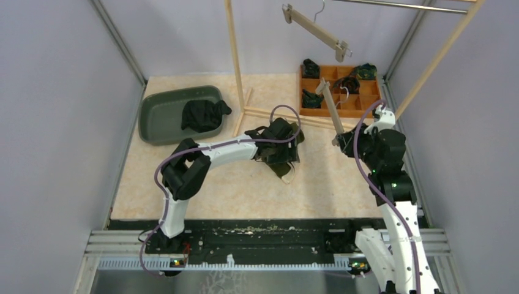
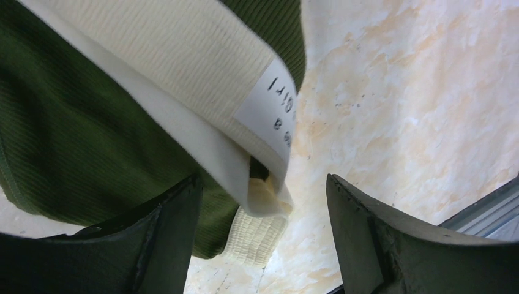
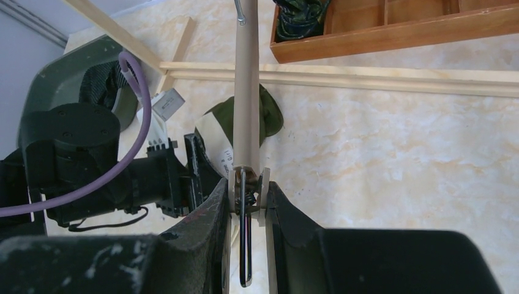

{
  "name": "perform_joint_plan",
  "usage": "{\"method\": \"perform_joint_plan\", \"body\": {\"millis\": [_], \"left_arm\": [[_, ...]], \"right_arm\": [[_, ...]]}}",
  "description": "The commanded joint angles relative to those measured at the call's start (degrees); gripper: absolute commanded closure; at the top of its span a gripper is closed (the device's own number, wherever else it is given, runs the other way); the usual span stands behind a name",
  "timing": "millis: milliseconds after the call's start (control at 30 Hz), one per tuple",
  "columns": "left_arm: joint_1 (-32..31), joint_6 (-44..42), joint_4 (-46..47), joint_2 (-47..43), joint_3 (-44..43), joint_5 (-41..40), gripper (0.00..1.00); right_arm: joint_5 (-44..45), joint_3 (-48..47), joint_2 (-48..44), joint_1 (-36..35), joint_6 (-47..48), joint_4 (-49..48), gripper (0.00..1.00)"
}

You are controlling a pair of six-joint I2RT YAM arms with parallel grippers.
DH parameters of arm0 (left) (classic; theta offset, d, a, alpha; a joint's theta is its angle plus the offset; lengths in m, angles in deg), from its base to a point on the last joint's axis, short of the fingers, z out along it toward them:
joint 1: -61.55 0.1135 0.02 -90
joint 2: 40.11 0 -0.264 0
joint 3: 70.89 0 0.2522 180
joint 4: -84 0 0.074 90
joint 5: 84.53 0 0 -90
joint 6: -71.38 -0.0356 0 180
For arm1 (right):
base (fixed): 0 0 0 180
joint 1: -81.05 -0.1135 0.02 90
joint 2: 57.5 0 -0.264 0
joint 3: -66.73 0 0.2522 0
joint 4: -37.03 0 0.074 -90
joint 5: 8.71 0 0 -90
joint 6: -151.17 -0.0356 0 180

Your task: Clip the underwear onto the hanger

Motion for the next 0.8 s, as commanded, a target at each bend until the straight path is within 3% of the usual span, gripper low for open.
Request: {"method": "perform_joint_plan", "body": {"millis": [0, 400, 767], "left_arm": [[-0.4, 0.7, -0.5, 1.7, -3.6, -1.1, 0.22], [-0.4, -0.2, -2.1, 4.3, -6.1, -1.6, 0.40], [-0.1, -1.4, -3.0, 4.9, -9.9, -2.8, 0.79]], "right_arm": [[0.4, -0.2, -1.1, 0.2, -0.2, -3.5, 1.00], [0.9, 0.2, -1.0, 0.2, 0.1, -3.9, 1.00], [0.7, 1.9, -0.9, 0.2, 0.4, -5.1, 1.00]]}}
